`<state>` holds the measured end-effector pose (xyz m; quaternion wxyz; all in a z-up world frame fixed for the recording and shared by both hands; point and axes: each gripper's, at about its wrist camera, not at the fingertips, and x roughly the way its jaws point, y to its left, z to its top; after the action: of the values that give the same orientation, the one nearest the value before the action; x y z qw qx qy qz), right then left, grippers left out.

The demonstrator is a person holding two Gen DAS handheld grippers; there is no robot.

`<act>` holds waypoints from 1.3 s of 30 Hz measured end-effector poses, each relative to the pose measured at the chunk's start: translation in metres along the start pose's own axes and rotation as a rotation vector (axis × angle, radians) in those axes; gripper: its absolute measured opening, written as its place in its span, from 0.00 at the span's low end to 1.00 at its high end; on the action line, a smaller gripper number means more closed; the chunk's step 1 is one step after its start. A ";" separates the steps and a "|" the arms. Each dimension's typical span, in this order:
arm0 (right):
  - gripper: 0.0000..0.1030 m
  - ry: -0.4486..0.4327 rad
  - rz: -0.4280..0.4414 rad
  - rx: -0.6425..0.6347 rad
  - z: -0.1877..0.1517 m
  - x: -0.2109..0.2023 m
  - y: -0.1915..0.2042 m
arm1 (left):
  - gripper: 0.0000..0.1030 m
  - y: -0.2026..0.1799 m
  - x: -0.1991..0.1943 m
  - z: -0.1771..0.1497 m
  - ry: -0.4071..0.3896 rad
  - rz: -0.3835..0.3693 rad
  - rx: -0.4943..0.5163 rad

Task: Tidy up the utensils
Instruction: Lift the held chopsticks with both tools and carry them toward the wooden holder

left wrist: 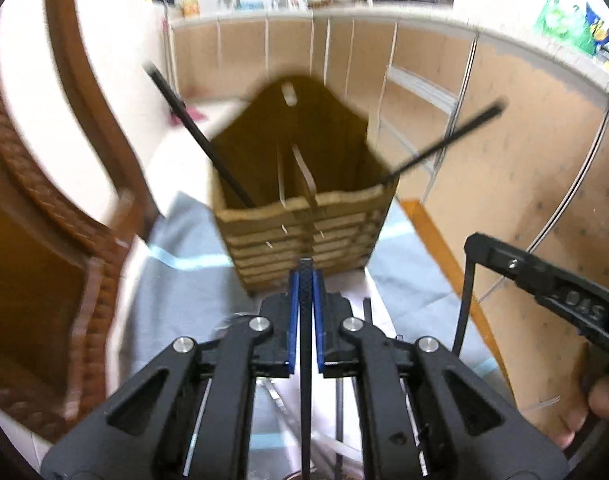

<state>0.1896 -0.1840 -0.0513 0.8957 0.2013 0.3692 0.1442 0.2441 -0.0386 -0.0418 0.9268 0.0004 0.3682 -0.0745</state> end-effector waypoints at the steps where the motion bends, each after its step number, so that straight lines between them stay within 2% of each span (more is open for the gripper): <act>1: 0.08 -0.011 0.004 -0.008 0.000 -0.006 0.005 | 0.06 0.002 -0.013 0.001 -0.025 0.007 -0.004; 4: 0.07 -0.041 0.014 -0.038 0.000 -0.022 0.019 | 0.06 0.020 -0.053 0.008 -0.101 0.031 -0.023; 9: 0.07 -0.100 0.020 -0.092 0.001 -0.054 0.044 | 0.06 0.031 -0.093 0.005 -0.171 0.037 -0.041; 15: 0.07 -0.177 0.014 -0.180 -0.002 -0.095 0.074 | 0.06 0.029 -0.135 0.009 -0.223 0.016 -0.024; 23: 0.07 -0.237 0.018 -0.230 -0.005 -0.139 0.092 | 0.06 0.024 -0.181 0.010 -0.269 0.023 -0.030; 29: 0.07 -0.256 0.014 -0.255 -0.008 -0.162 0.096 | 0.06 0.022 -0.202 0.010 -0.305 0.011 -0.036; 39: 0.07 -0.211 0.001 -0.264 -0.020 -0.168 0.094 | 0.06 0.024 -0.201 0.005 -0.278 -0.025 -0.048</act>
<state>0.0496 -0.1646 0.0807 0.9481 0.0961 0.2508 0.1701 0.1064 0.0128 0.0976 0.9675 -0.0366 0.2381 -0.0765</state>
